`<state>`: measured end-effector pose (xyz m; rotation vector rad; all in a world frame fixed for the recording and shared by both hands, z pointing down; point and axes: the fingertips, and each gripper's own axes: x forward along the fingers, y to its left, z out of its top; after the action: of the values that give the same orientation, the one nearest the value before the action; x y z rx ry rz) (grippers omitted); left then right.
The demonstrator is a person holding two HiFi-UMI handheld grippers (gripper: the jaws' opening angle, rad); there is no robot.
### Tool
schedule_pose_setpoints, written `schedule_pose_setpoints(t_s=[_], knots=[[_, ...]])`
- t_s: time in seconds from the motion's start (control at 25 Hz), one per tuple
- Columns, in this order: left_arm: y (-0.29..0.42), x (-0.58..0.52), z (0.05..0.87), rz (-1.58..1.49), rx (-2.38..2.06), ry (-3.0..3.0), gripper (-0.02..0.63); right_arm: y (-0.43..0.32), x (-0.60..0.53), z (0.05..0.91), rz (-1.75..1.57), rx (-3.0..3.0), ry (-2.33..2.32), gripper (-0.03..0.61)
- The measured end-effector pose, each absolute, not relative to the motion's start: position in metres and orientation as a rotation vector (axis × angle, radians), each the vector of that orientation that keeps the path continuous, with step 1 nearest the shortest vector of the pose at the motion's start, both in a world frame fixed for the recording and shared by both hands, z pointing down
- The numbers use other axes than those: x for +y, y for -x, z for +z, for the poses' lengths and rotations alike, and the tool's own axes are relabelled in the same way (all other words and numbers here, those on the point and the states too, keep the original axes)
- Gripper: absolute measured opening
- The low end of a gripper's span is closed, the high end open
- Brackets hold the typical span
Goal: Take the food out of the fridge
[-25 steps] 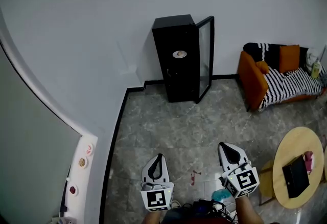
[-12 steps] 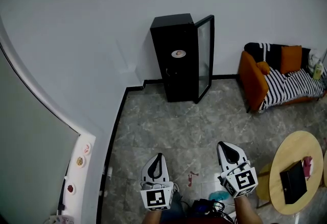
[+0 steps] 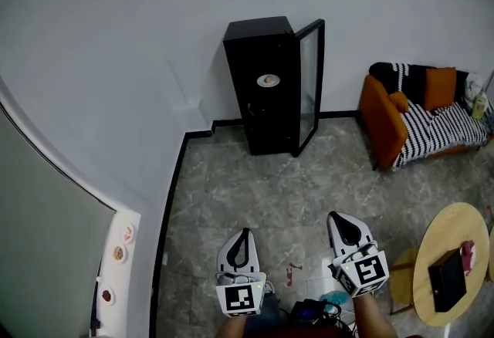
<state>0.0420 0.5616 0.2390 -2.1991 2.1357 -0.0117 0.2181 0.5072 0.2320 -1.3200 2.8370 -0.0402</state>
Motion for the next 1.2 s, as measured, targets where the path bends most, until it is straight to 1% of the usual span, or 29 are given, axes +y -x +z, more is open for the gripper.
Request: schedule_pose_setpoints(t_s=[0.4, 0.56, 0.72, 0.84, 0.96, 1.08, 1.2], knots=[[0.02, 0.502, 0.228, 0.021, 2.102, 2.221, 0.014, -0.157, 0.452, 0.229, -0.034, 2.861, 1.372, 0.021], [0.047, 0.479, 0.23, -0.064, 2.074, 2.25, 0.014, -0.129, 0.431, 0.224, -0.033, 2.835, 1.397, 0.021], [0.073, 0.456, 0.224, 0.038, 2.06, 2.26, 0.014, -0.1, 0.412, 0.216, 0.01, 2.79, 1.418, 0.021], [0.087, 0.441, 0.224, 0.046, 2.041, 2.277, 0.014, -0.081, 0.4, 0.215, 0.043, 2.778, 1.434, 0.021], [0.096, 0.429, 0.224, 0.001, 2.021, 2.297, 0.014, -0.071, 0.391, 0.212, 0.05, 2.766, 1.457, 0.021], [0.099, 0.416, 0.223, 0.039, 2.028, 2.294, 0.014, -0.07, 0.381, 0.21, 0.074, 2.739, 1.459, 0.021], [0.097, 0.401, 0.231, -0.062, 2.017, 2.301, 0.014, -0.075, 0.368, 0.211, 0.085, 2.715, 1.461, 0.021]])
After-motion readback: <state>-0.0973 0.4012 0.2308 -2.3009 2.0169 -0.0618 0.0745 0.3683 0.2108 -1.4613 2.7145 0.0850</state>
